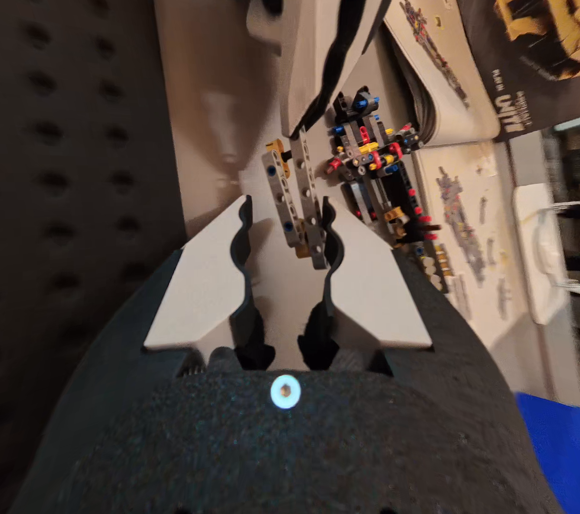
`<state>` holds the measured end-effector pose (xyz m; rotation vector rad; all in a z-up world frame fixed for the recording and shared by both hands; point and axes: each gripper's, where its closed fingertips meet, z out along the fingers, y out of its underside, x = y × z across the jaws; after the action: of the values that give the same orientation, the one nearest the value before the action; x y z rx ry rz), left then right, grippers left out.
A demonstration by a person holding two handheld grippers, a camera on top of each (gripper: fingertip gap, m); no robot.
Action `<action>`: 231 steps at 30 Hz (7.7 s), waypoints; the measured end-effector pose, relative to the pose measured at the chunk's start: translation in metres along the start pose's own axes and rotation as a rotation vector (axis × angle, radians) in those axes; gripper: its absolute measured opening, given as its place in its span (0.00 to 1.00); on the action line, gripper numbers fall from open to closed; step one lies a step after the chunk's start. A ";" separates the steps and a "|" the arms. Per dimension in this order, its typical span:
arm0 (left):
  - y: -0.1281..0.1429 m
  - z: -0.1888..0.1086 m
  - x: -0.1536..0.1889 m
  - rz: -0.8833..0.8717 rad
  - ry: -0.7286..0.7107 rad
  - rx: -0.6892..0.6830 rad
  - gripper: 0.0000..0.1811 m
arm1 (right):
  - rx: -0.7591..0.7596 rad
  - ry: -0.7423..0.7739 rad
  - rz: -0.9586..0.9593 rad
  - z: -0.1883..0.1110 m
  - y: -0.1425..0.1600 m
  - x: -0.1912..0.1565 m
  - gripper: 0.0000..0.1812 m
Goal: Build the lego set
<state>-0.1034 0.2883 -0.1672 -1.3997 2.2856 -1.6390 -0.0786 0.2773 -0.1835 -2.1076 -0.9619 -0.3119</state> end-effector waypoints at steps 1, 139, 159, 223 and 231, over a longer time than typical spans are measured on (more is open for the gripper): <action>0.000 0.000 0.003 -0.023 0.028 0.002 0.03 | -0.040 0.047 -0.060 0.003 0.001 0.003 0.21; -0.015 0.000 -0.023 1.047 -0.700 -0.127 0.09 | -0.037 0.204 -0.113 0.006 0.012 0.029 0.10; -0.055 -0.036 -0.032 0.374 -0.546 0.264 0.12 | 0.123 0.135 0.297 -0.001 0.017 0.054 0.09; -0.035 -0.037 -0.026 0.102 -0.241 0.218 0.05 | -0.033 0.537 -0.195 -0.002 0.002 0.059 0.09; -0.032 -0.040 -0.028 0.115 -0.255 0.198 0.10 | -0.066 0.515 -0.198 0.002 0.010 0.058 0.09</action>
<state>-0.0844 0.3350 -0.1371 -1.3197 1.9673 -1.5075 -0.0322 0.3058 -0.1616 -1.8492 -0.8517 -0.9454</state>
